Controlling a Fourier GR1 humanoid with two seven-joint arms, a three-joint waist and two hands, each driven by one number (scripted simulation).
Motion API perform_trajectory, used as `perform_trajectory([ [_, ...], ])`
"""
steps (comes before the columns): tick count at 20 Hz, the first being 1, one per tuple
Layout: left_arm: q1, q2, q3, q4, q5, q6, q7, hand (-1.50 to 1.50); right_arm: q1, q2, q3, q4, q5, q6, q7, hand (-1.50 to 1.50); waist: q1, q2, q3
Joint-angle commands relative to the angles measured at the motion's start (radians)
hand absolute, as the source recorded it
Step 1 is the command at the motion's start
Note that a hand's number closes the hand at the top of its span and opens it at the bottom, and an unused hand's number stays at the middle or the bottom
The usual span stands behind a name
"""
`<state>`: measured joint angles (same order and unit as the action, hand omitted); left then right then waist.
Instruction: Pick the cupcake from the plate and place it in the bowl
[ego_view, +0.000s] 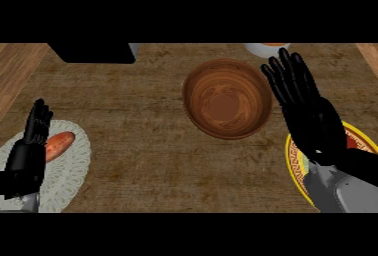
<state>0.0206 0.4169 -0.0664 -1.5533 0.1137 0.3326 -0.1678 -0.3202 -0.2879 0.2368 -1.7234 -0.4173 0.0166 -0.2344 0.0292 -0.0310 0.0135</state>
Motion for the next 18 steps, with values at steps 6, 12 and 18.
perform_trajectory([
  [6,-0.069,-0.091,-0.100,-0.018,0.051,-0.060,0.098,0.00,0.264,-0.333,0.158,0.096,0.120,0.296,0.140,1.50,-0.095,0.038,-0.014],
  [12,-0.100,-0.153,-0.149,-0.002,0.057,-0.049,0.170,0.00,0.467,-0.214,-0.137,0.149,0.117,0.035,-0.264,-1.50,-0.098,0.029,-0.009],
  [18,-0.191,-0.157,-0.148,0.031,0.046,-0.089,0.239,0.00,0.644,-0.270,-0.290,0.046,0.111,0.103,-0.453,-1.50,-0.051,0.029,-0.013],
])
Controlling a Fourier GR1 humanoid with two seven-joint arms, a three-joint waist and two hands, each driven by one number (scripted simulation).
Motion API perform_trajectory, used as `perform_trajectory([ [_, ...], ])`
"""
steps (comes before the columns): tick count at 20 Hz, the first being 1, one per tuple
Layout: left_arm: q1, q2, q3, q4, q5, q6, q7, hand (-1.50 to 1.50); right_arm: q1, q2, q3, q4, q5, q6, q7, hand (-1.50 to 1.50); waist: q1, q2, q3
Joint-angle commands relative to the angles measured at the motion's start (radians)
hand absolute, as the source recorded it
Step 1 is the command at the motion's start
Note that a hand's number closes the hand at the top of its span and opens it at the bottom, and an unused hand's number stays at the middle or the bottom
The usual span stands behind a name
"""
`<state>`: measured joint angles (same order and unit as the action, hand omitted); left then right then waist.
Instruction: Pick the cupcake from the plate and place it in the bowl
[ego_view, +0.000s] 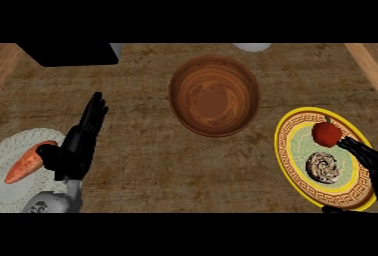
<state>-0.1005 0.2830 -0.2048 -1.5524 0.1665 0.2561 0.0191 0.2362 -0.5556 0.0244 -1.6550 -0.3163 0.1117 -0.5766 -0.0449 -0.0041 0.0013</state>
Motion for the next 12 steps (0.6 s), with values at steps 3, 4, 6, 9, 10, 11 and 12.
perform_trajectory([
  [3,-0.041,-0.030,-0.021,-0.029,-0.019,-0.003,0.066,0.00,0.177,-0.073,-0.148,-0.207,0.012,-0.048,0.052,-1.50,0.019,0.000,-0.002],
  [4,-0.001,-0.014,0.003,-0.023,0.000,-0.022,0.039,0.00,0.134,-0.109,-0.192,-0.172,0.005,-0.050,0.101,-1.50,0.029,0.001,-0.003],
  [6,-0.029,-0.047,-0.036,-0.032,-0.054,0.028,0.060,0.00,0.175,-0.171,-0.257,-0.258,-0.028,-0.048,0.206,-1.50,0.020,0.000,-0.003],
  [9,-0.027,-0.074,-0.036,0.039,-0.046,-0.011,0.006,0.00,0.120,-0.222,-0.290,-0.242,-0.071,0.010,0.342,-1.50,0.036,0.004,-0.003],
  [10,-0.086,-0.031,0.006,-0.013,-0.022,-0.030,0.102,0.00,0.136,-0.229,-0.306,-0.212,-0.065,0.060,0.313,-1.50,0.037,0.003,-0.002],
  [11,-0.073,-0.025,0.033,0.056,-0.022,-0.046,0.020,0.00,0.139,-0.218,-0.260,-0.278,-0.034,0.020,0.391,-1.50,0.037,0.004,-0.003],
  [12,-0.062,-0.045,-0.015,-0.025,-0.036,-0.018,0.104,0.00,0.097,-0.261,-0.267,-0.233,-0.057,0.040,0.450,-1.50,0.046,0.004,-0.002],
])
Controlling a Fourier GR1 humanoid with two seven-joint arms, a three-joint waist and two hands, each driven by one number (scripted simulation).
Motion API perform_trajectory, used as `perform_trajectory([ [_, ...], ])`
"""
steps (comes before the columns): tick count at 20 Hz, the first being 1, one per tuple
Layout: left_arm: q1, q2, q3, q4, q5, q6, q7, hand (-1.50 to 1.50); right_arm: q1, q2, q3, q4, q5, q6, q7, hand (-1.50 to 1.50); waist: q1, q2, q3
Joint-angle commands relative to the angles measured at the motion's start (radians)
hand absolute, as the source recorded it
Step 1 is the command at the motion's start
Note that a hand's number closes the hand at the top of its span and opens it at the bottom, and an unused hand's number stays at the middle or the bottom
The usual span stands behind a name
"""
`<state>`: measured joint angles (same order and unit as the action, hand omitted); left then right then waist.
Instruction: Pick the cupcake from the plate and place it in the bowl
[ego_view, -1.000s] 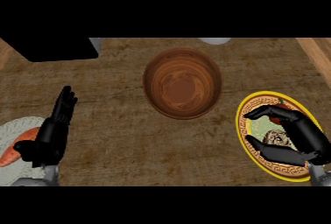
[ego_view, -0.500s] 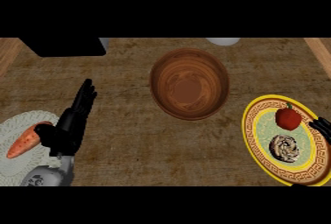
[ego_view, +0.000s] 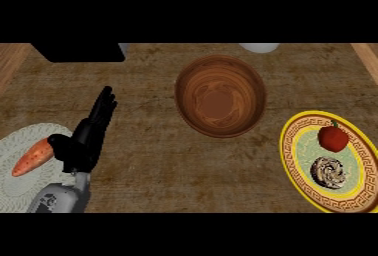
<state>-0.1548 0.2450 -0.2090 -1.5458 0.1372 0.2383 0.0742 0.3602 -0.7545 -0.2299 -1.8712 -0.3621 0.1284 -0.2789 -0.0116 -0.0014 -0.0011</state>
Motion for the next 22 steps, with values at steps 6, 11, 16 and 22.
perform_trajectory([
  [6,-0.024,-0.021,0.012,0.011,-0.012,-0.022,-0.001,0.00,-0.072,-0.118,0.047,0.011,0.031,0.093,0.327,-1.50,0.014,0.003,0.001],
  [11,-0.046,-0.065,-0.004,0.046,-0.049,-0.010,-0.010,0.00,-0.132,-0.048,0.166,0.115,0.190,0.117,0.310,-1.50,0.014,0.003,0.001],
  [16,-0.010,-0.064,0.044,0.070,-0.052,-0.056,-0.059,0.00,-0.122,0.015,0.118,0.150,0.212,0.234,0.263,-1.50,0.008,0.001,0.001],
  [22,0.017,-0.033,0.083,-0.056,-0.035,-0.105,0.035,0.00,-0.153,0.075,0.050,0.214,0.228,0.313,0.206,-1.50,0.011,0.000,0.001],
])
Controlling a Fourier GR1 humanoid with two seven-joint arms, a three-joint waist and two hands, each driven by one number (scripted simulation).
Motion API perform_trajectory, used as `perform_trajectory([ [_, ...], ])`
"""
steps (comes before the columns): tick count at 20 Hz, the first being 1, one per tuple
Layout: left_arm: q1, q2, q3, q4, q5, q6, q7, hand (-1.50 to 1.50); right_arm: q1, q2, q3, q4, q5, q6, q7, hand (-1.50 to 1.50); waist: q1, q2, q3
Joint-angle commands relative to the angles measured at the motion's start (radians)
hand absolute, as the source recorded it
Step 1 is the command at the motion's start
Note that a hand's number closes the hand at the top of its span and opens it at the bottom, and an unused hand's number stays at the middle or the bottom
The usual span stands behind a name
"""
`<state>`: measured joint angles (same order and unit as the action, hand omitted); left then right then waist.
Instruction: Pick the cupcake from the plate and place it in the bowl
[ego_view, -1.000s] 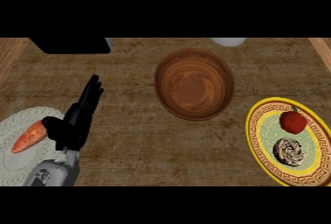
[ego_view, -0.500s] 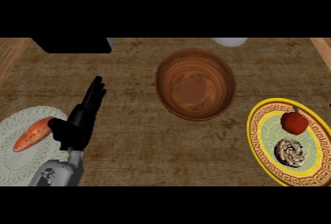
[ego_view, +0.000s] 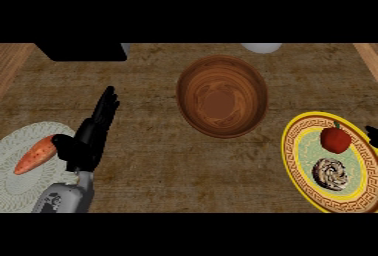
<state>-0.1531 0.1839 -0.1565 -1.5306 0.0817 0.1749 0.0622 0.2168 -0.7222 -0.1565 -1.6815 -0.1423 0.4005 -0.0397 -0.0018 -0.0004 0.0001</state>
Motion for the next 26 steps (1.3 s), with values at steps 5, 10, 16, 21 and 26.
perform_trajectory([
  [5,-0.010,-0.043,-0.001,-0.028,-0.054,0.015,0.051,0.00,0.001,0.096,-0.077,0.043,-0.018,0.105,-0.081,-1.50,-0.002,0.000,0.000],
  [10,-0.039,-0.056,0.032,0.051,-0.054,-0.016,-0.007,0.00,-0.001,0.127,-0.114,0.088,-0.033,0.175,-0.086,-1.50,-0.003,0.001,0.000],
  [16,0.028,-0.054,0.054,0.022,-0.045,-0.071,-0.025,0.00,-0.030,0.208,-0.109,0.007,-0.031,0.187,0.071,-1.50,0.000,0.000,0.000],
  [21,0.047,-0.071,0.044,-0.083,-0.074,-0.057,0.057,0.00,-0.008,0.268,-0.128,0.116,0.081,0.218,-0.062,-1.50,0.000,0.000,0.000],
  [26,-0.036,-0.066,0.096,0.002,-0.075,-0.072,0.054,0.00,-0.069,0.330,-0.090,0.213,0.190,0.166,-0.109,-1.50,0.001,0.001,0.000],
])
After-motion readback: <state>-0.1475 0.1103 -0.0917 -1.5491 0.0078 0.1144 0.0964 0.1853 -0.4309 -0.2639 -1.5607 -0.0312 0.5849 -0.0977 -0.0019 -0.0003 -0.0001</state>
